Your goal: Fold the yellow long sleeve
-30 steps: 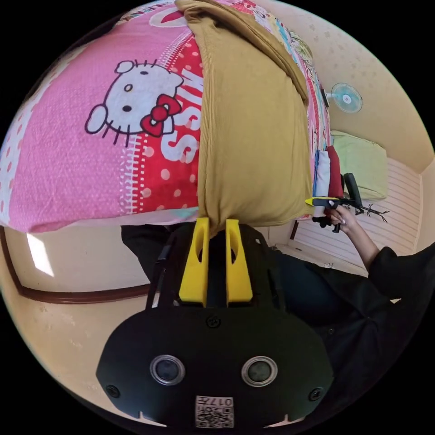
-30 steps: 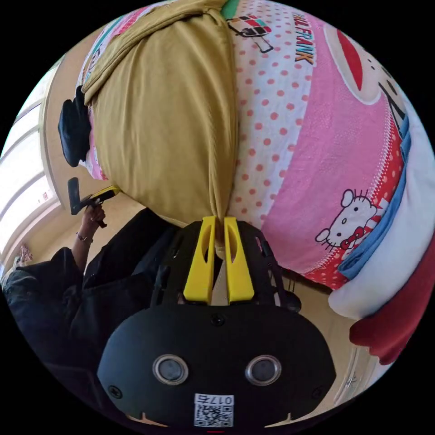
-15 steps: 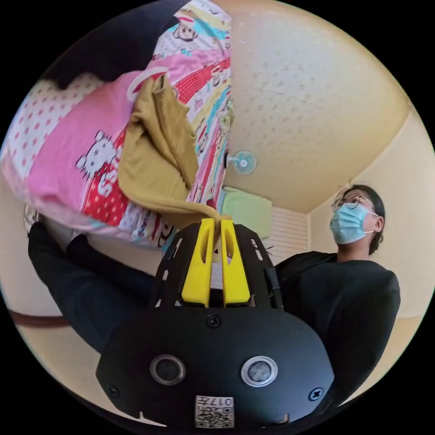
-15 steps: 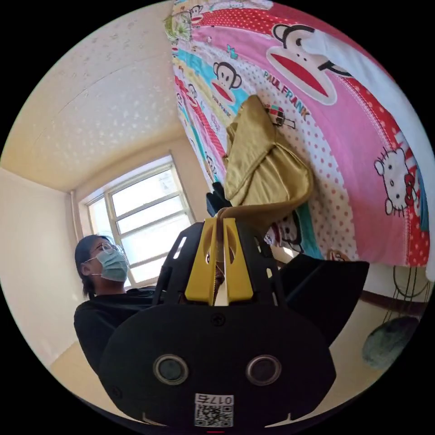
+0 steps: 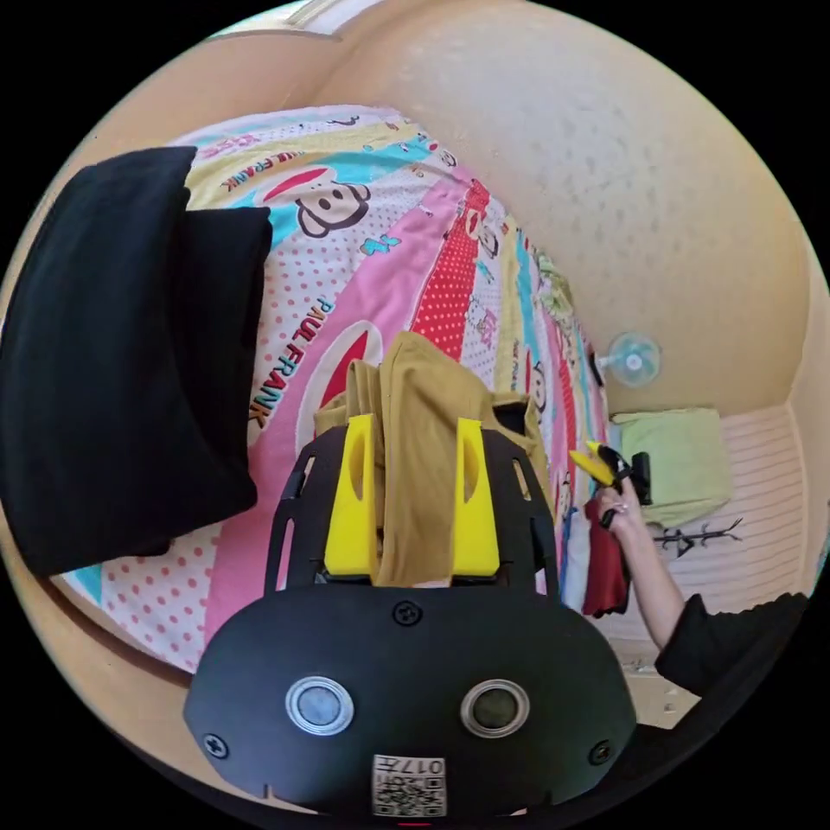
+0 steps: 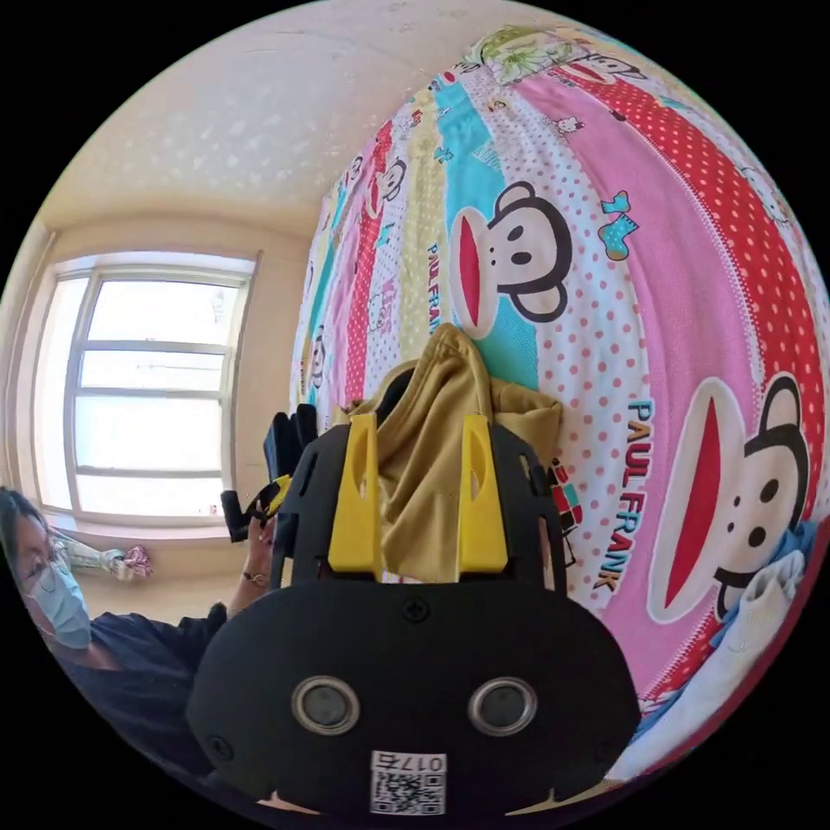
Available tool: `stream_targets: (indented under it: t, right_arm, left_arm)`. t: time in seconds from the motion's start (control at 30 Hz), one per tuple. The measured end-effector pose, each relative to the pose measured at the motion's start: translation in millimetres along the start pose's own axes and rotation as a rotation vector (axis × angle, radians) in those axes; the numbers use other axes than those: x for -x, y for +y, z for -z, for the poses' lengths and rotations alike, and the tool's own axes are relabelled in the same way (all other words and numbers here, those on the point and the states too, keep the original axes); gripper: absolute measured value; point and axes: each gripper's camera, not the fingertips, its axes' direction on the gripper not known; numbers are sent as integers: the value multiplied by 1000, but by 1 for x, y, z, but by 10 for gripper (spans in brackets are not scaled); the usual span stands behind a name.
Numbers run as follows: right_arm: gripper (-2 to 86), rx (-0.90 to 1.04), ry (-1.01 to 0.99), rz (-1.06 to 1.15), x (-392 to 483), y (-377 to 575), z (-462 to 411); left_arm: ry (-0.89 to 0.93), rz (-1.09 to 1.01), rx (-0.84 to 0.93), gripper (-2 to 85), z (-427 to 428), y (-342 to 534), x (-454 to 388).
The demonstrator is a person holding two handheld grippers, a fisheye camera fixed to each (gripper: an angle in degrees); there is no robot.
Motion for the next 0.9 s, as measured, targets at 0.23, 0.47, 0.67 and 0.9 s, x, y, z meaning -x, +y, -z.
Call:
stream_targets:
  t: [0.23, 0.47, 0.67, 0.9]
  right_arm:
    - [55, 454, 406, 187, 20, 70, -70]
    - [51, 387, 375, 150, 46, 100, -31]
    - [101, 154, 336, 285, 97, 33, -34]
    - [92, 246, 454, 287, 105, -32, -128]
  left_arm:
    - [-254, -177, 325, 61, -60, 28, -44]
    - [-70, -8, 335, 56, -25, 41, -31]
    - [-122, -193, 89, 125, -12, -38, -92]
    - [-320, -378, 323, 109, -141, -99, -114]
